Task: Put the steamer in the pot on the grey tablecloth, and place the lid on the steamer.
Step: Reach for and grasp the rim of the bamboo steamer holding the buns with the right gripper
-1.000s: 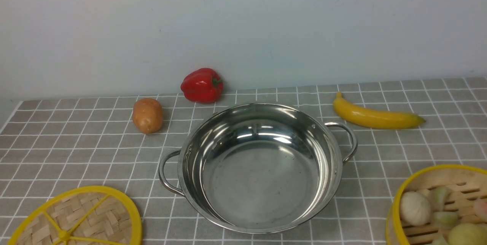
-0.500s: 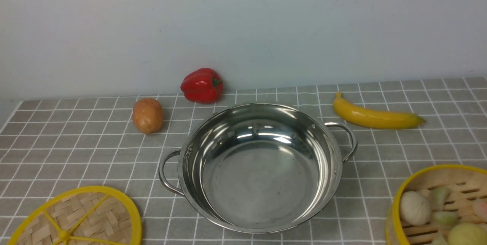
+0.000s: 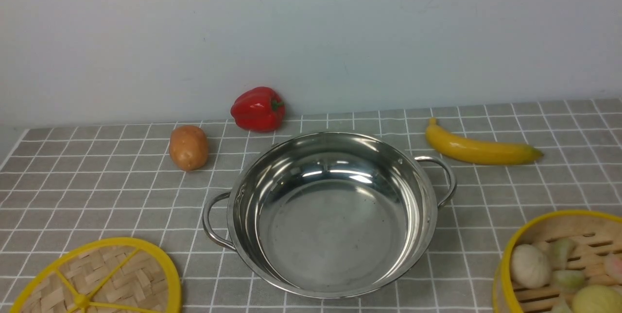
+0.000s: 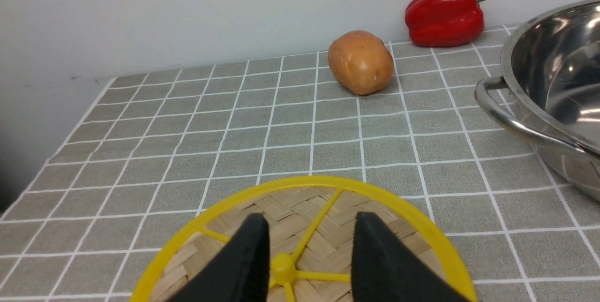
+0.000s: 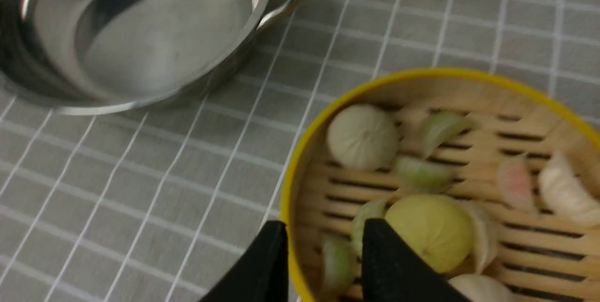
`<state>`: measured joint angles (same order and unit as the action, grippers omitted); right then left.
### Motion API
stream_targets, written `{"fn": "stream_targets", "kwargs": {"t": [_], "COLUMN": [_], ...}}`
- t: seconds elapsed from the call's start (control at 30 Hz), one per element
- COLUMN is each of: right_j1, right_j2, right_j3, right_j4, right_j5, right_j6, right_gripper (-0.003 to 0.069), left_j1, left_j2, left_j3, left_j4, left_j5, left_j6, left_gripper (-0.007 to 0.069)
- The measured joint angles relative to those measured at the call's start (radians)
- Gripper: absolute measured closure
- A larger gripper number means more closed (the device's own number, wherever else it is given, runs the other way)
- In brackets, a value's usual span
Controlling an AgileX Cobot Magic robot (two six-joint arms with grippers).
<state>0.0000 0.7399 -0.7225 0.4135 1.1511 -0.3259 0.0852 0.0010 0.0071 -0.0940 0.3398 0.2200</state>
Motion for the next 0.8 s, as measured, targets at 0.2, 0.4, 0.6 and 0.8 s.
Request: {"fn": "stream_targets", "kwargs": {"t": [0.2,0.4,0.6,0.8], "right_j1": [0.099,0.299,0.452,0.478], "right_j2": [0.294,0.468,0.572,0.649], "right_j3": [-0.088,-0.089,-0.089,-0.089], "right_j4": [0.017,-0.138,-0.304,-0.315], "right_j5": [0.044,0.004,-0.038,-0.103], "right_j6": [-0.177,-0.014,0.178,0.207], "right_gripper": [0.0416,0.0416,0.0416,0.0416], "left_j1": [0.000,0.000,0.000,0.000], "left_j2": [0.000,0.000,0.000,0.000], "left_j3": [0.000,0.000,0.000,0.000], "left_j4": [0.000,0.000,0.000,0.000], "left_j5": [0.000,0.000,0.000,0.000], "left_j6": [0.000,0.000,0.000,0.000], "left_gripper": [0.0382,0.0382,0.0382,0.0382]}}
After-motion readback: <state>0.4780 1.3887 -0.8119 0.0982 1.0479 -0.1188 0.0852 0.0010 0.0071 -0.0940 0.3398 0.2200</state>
